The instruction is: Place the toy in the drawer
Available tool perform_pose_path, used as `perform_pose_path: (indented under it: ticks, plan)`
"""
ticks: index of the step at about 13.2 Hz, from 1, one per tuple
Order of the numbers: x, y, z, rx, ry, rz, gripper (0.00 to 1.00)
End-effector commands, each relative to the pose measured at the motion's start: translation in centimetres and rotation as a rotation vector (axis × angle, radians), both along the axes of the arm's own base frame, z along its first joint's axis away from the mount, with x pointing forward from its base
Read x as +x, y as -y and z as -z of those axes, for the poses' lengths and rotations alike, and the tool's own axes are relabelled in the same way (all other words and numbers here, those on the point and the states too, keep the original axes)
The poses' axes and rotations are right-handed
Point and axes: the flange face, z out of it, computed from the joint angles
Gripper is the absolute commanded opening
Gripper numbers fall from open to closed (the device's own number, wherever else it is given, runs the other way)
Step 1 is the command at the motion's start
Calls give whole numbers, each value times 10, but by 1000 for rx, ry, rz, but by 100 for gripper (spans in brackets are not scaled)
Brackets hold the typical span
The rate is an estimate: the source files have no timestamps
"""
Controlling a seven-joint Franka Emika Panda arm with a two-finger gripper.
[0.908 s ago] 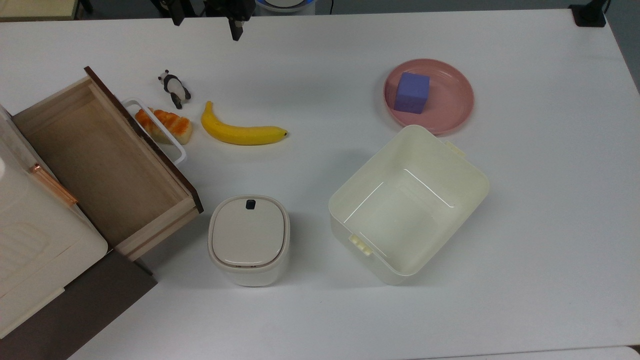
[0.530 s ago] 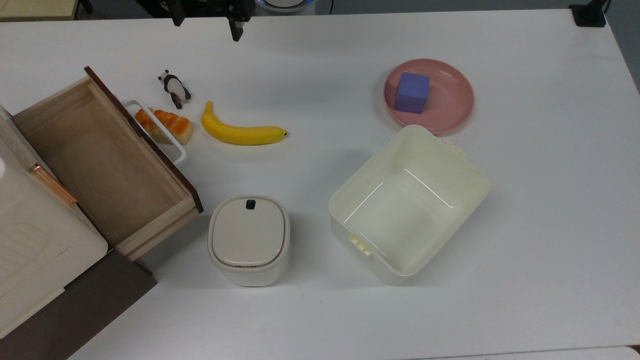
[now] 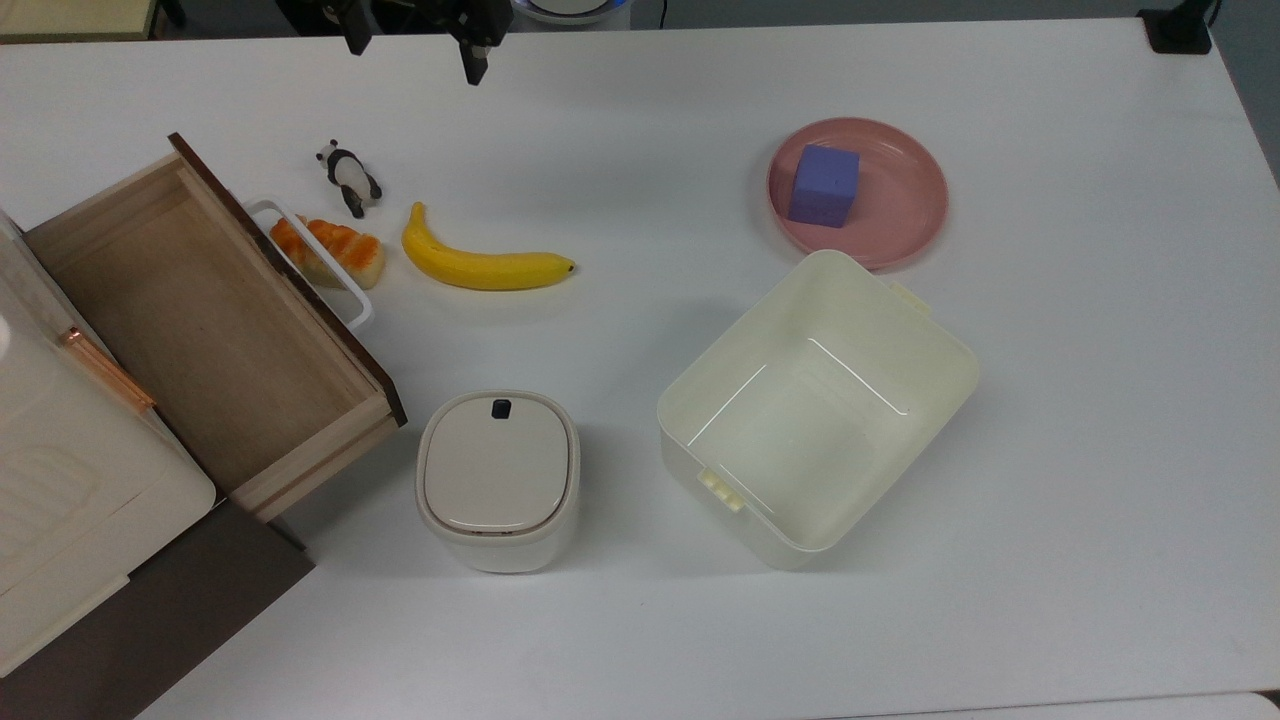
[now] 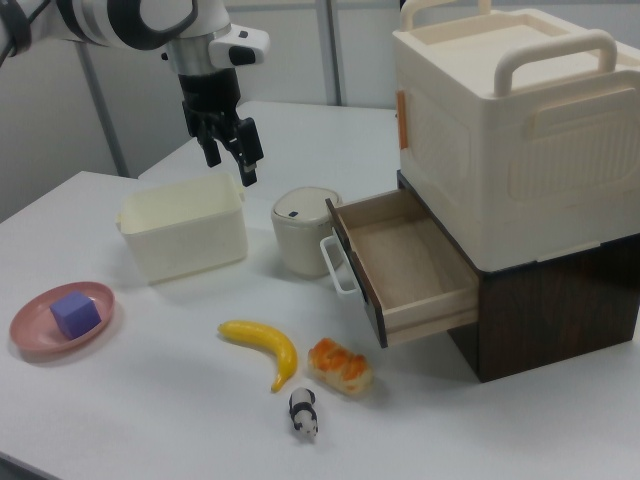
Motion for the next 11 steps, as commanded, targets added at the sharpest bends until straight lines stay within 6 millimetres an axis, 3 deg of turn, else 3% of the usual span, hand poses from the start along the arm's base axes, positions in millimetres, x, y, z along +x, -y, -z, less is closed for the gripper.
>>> perform_pose_path:
  ticks: [1, 11]
  plan:
    - [-1, -6, 1, 15, 17, 41, 100]
    - [-1, -3, 7, -32, -6, 4, 100]
